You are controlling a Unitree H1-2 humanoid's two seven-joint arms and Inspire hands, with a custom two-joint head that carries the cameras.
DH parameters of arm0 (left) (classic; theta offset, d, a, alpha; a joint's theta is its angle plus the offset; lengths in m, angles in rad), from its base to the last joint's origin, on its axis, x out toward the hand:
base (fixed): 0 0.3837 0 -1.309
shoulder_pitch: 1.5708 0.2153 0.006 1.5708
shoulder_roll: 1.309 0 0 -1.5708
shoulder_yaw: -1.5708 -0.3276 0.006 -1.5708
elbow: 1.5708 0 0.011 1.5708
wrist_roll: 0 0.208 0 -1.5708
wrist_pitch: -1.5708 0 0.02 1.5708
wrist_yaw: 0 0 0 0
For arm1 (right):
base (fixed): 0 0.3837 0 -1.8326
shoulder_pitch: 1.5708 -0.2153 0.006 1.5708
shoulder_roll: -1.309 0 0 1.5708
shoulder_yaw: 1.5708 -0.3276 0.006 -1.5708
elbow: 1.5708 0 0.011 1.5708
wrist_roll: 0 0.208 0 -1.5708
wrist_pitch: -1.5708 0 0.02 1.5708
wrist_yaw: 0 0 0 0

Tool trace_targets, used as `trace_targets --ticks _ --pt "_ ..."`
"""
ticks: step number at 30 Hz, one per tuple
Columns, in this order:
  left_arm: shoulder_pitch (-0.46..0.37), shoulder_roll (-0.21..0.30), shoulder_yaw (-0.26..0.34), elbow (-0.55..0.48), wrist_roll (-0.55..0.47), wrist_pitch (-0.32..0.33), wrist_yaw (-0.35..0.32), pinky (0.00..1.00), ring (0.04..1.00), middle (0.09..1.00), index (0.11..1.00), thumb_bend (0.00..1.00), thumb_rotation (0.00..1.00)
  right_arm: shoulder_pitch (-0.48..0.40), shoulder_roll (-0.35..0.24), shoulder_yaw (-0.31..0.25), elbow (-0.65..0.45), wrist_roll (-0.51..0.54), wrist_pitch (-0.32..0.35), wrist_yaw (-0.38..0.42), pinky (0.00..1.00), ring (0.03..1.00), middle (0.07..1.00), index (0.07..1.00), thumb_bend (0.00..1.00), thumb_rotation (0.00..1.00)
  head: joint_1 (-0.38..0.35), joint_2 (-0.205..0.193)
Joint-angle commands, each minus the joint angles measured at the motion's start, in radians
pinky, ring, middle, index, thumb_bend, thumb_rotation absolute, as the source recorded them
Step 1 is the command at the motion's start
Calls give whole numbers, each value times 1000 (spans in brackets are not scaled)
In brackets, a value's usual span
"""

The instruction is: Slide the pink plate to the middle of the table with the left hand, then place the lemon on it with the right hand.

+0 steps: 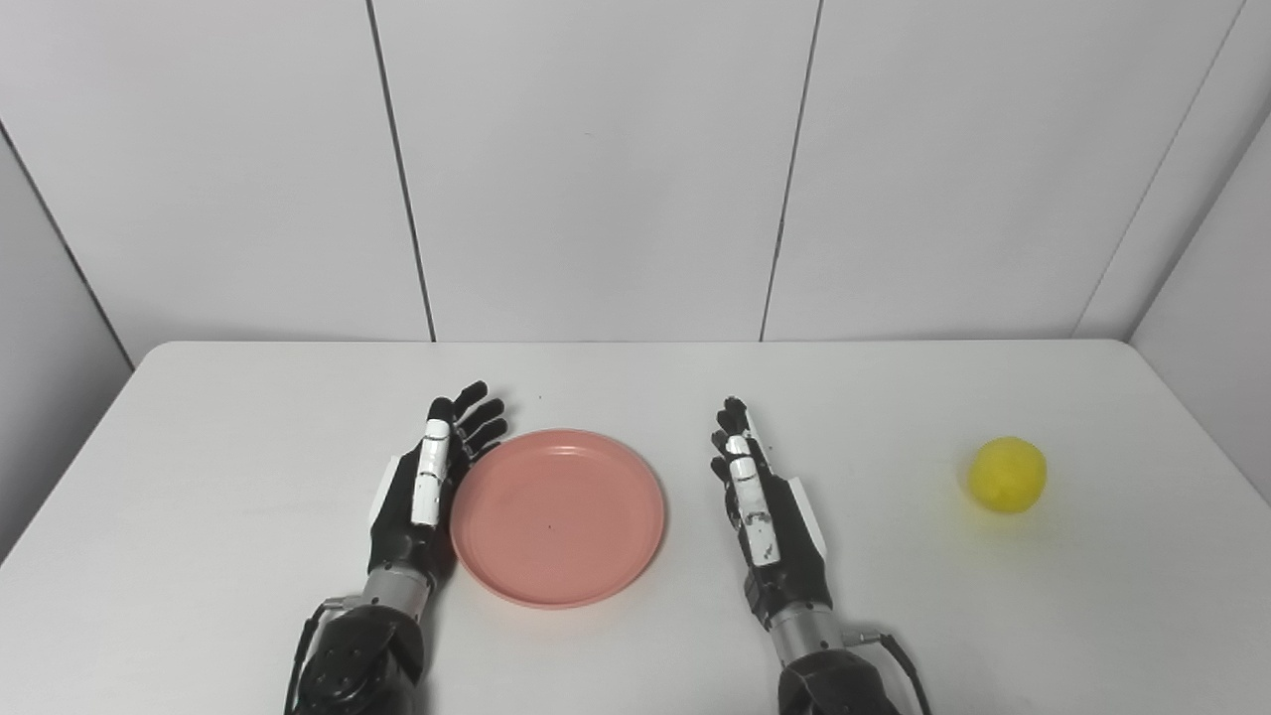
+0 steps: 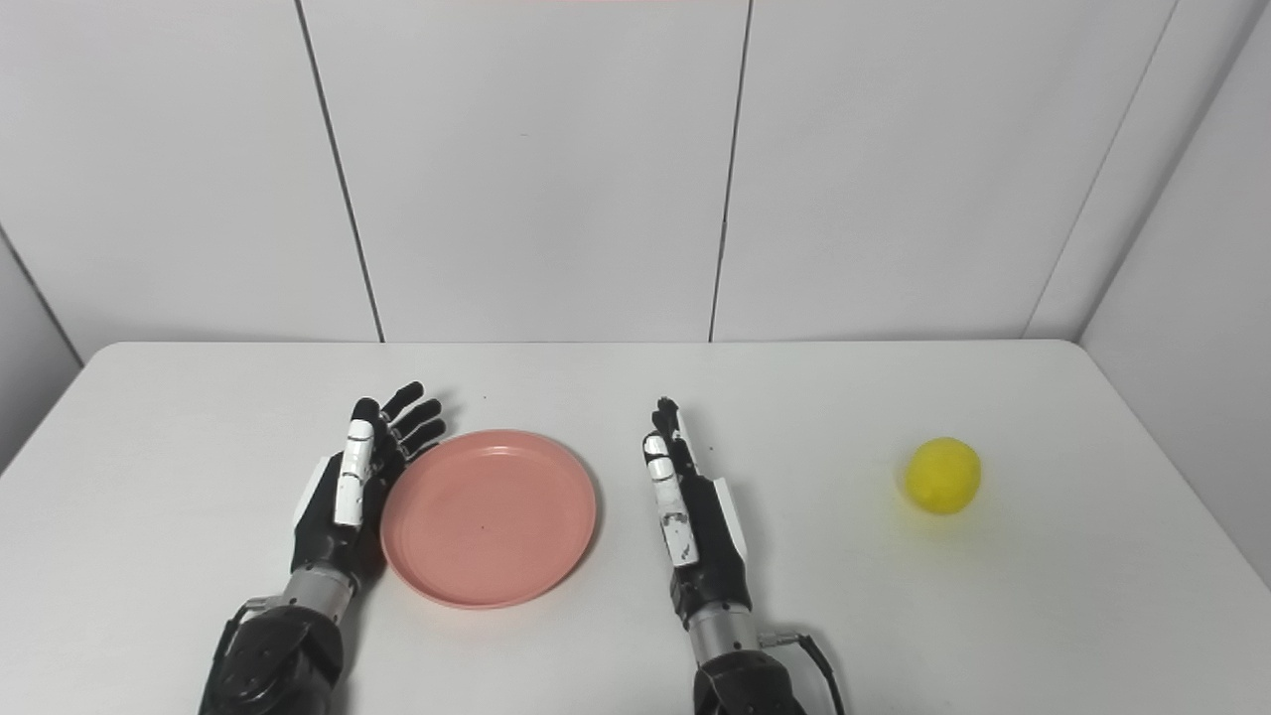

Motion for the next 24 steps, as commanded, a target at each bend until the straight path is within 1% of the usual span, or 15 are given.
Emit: trace_targets --ticks 1,4,8,13,17,19,20,24 --pt "14 -16 -8 0 10 16 12 865 874 870 859 650 1000 -24 0 -4 -42 6 -11 4 1000 1000 1000 1000 762 1000 3 1" --pt "17 -31 -13 0 17 7 22 866 876 872 861 657 1000 -23 -3 -10 -49 9 -8 1 1000 1000 1000 1000 760 1000 8 0" --pt "20 -56 -15 11 39 -27 51 838 856 852 834 644 1000 -22 -3 -27 -53 3 -16 -16 1000 1000 1000 1000 748 1000 15 1" --pt "28 -68 -29 2 50 -25 51 850 862 858 838 618 1000 -24 -9 -38 -45 6 -31 -16 1000 1000 1000 1000 745 1000 21 0" --pt "34 -70 -55 -2 62 -24 41 884 893 887 877 666 1000 -21 -9 -52 -54 20 -25 -17 1000 1000 997 991 757 994 28 6" --pt "37 -72 -68 -8 66 -22 39 896 902 894 886 675 1000 -17 -8 -63 -62 31 -27 -21 1000 1000 992 983 765 987 30 8" --pt "40 -74 -75 -12 68 -20 40 905 908 899 892 679 1000 -15 -11 -66 -65 34 -31 -19 1000 1000 991 980 754 988 28 11" --pt "47 -78 -94 -20 84 -24 44 903 912 905 905 642 1000 -6 -12 -85 -77 52 -36 -25 1000 994 969 957 736 956 29 16"
